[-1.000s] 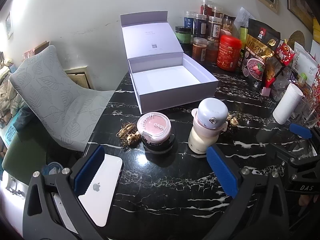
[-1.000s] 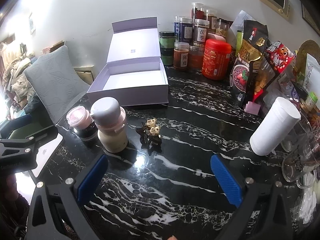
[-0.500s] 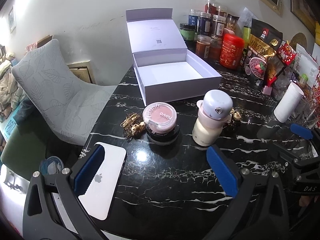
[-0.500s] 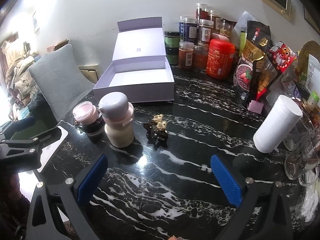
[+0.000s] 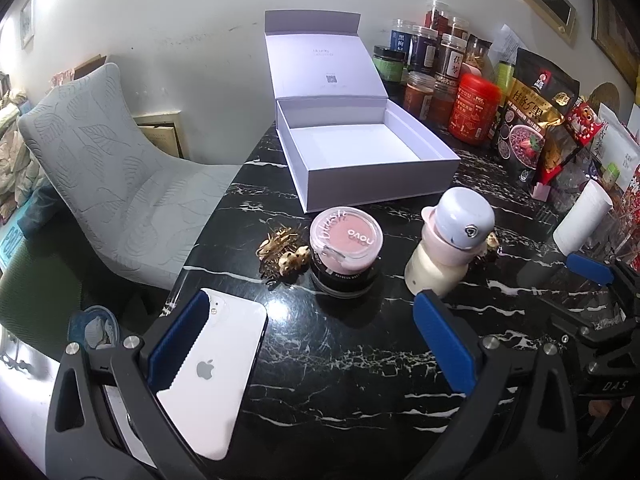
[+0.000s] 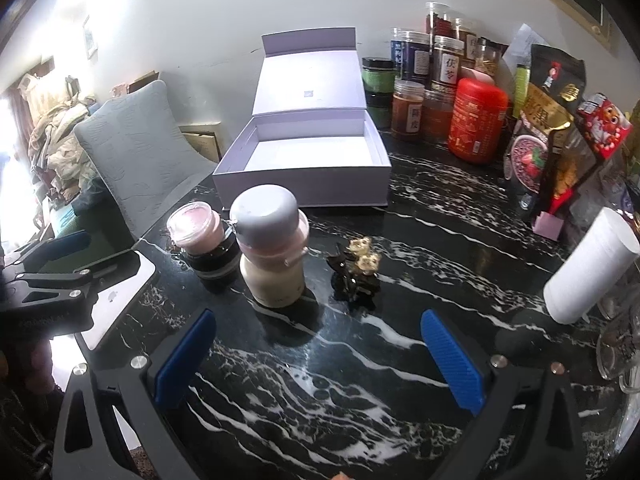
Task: Organize objects
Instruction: 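Move the left tool toward the pink compact while the right tool approaches the white jar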
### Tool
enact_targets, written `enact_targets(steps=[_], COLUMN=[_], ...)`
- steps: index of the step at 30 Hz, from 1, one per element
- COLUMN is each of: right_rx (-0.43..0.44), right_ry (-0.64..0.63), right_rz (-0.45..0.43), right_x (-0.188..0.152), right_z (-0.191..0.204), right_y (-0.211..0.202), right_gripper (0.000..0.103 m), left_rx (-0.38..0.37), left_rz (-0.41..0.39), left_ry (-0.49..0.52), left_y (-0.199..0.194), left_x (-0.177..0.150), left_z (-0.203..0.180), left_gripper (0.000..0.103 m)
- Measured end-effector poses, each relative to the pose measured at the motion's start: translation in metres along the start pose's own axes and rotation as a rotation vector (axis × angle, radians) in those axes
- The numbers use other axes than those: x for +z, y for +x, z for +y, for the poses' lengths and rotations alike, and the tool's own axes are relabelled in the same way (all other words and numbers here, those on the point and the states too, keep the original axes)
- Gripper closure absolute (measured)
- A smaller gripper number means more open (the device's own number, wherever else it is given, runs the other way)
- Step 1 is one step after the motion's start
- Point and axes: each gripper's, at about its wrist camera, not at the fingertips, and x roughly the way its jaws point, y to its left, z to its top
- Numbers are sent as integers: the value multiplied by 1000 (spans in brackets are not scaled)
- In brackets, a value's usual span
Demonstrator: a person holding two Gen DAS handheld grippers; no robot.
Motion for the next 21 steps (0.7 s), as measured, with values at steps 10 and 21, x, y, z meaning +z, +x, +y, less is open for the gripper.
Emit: enact_targets(steps=[10, 21], right_rx=[54, 97], right_ry=[-15, -56], right_rz=[5, -24], right_x=[14, 28], right_z=[10, 14], right_y=[18, 33], right_gripper=[0, 10], left_rx=[-9, -58], left_rz=[7, -6], left_ry=[-9, 24], left_y=[12, 23], left_x=[5, 14], left_z=[14, 13], left_gripper=[1, 1])
